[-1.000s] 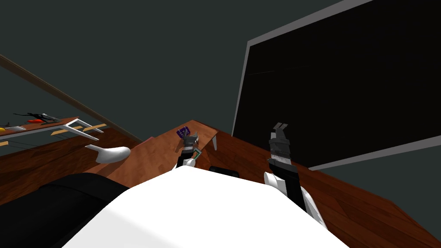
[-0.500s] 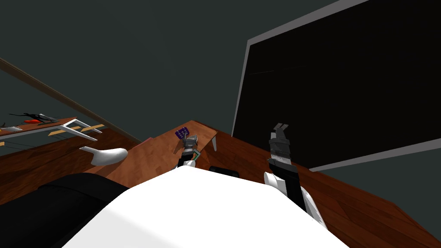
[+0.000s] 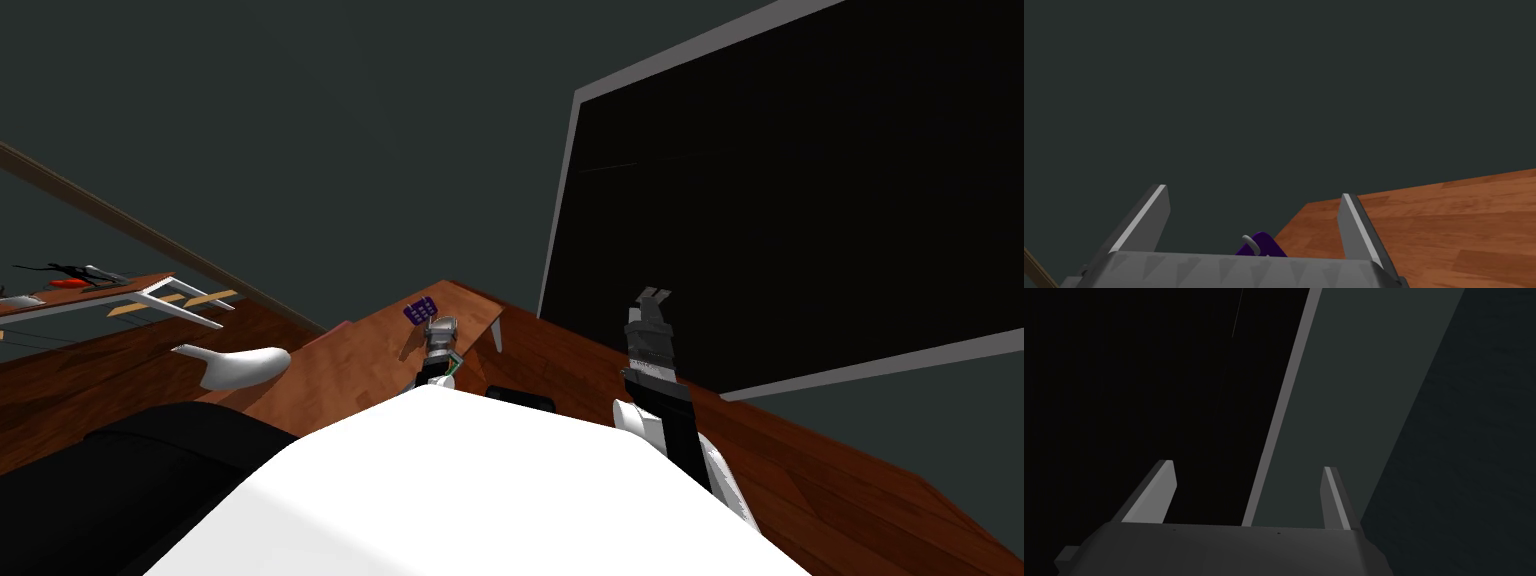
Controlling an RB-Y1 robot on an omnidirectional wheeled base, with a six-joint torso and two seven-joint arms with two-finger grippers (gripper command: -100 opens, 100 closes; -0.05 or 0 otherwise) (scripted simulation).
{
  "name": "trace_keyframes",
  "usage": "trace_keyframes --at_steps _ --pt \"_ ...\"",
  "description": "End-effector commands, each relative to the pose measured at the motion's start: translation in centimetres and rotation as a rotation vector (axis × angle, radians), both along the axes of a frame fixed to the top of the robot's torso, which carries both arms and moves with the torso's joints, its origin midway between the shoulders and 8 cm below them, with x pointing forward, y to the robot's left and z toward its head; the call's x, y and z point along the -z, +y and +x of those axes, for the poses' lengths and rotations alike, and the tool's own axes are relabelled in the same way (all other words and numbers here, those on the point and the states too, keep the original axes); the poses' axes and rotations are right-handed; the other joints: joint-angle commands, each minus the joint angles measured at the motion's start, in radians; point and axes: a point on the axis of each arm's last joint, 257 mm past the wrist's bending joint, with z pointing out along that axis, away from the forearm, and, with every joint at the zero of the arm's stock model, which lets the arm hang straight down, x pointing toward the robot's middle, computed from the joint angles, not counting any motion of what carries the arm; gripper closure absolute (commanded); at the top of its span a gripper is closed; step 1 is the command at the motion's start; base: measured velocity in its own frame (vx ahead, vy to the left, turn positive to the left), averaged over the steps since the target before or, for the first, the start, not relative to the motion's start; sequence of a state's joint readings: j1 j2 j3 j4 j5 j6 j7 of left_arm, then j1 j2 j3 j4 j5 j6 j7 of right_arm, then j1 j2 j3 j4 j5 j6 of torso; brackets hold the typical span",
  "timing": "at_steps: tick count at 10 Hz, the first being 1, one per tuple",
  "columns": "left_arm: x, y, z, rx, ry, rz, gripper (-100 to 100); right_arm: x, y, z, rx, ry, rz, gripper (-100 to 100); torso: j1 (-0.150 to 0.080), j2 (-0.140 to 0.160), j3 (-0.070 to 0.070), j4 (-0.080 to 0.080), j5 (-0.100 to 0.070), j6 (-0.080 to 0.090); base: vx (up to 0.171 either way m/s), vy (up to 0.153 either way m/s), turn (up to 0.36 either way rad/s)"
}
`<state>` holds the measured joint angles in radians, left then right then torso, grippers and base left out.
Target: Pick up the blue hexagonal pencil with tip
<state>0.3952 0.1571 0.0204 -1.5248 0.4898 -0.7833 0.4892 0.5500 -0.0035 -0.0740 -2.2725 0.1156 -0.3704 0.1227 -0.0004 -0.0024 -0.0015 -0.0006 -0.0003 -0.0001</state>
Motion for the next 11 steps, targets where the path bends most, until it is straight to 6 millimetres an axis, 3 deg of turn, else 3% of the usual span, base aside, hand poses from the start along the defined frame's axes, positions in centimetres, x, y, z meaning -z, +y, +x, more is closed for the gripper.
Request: trace_keyframes --at_steps 1,11 --pt "1.3 1.0 -0.2 -0.015 -0.007 -0.061 -100 0.0 0.0 0.0 0.0 0.0 0.0 0 0.0 0.0 0.0 0.0 0.0 0.0 0.044 -0.013 0.0" --pt "9.8 5.0 -2.8 -0.11 0.07 -0.265 -100 0.0 0.0 0.0 0.0 0.0 0.0 0 0.0 -0.001 -0.001 0.0 0.0 0.0 0.047 -0.012 0.001"
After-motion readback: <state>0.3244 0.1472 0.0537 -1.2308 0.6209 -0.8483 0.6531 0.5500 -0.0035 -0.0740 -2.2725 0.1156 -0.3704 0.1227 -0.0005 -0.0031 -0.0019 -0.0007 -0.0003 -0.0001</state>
